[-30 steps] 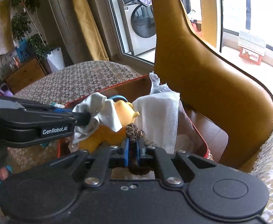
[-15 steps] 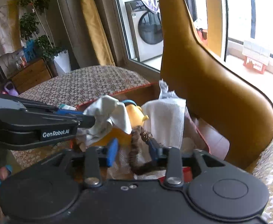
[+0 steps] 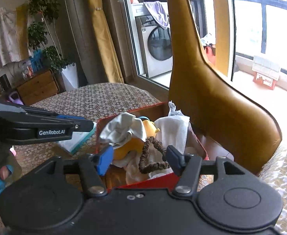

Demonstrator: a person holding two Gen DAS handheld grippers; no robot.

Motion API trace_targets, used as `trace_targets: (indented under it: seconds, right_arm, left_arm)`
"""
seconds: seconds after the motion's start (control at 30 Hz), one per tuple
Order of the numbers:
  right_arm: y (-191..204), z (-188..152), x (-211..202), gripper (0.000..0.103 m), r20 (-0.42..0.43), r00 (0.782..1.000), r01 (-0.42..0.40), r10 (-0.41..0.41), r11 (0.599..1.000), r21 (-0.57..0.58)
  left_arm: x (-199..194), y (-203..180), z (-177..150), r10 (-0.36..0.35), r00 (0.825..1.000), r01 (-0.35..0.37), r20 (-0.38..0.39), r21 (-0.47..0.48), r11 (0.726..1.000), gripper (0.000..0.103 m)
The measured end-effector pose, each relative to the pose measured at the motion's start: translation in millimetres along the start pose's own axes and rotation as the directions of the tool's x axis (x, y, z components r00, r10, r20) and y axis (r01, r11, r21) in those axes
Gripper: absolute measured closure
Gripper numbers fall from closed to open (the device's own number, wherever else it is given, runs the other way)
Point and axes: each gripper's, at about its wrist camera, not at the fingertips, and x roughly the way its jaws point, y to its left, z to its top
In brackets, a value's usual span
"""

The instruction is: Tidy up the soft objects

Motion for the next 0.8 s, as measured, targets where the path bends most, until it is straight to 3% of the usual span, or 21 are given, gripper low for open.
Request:
trace_targets:
  seconds: [0.5, 0.8]
  right_arm:
    - [36.7, -16.9, -67.1, 0.024, 0.123, 0.992, -0.006, 0.013, 0.998, -0.054]
    - [59.2, -34.6, -101.1, 0.013, 0.205, 0.979, -0.001, 0.019, 0.996, -0.087]
  left_arm:
    - [-99.1, -12.5, -38.9, -0.026, 0.994, 0.019, 0.109, 0.067, 0.998, 0.091]
    - [-138.9, -4.1, -65.0, -0.031, 0.99, 0.027, 0.141, 0.027, 0.999, 0.091]
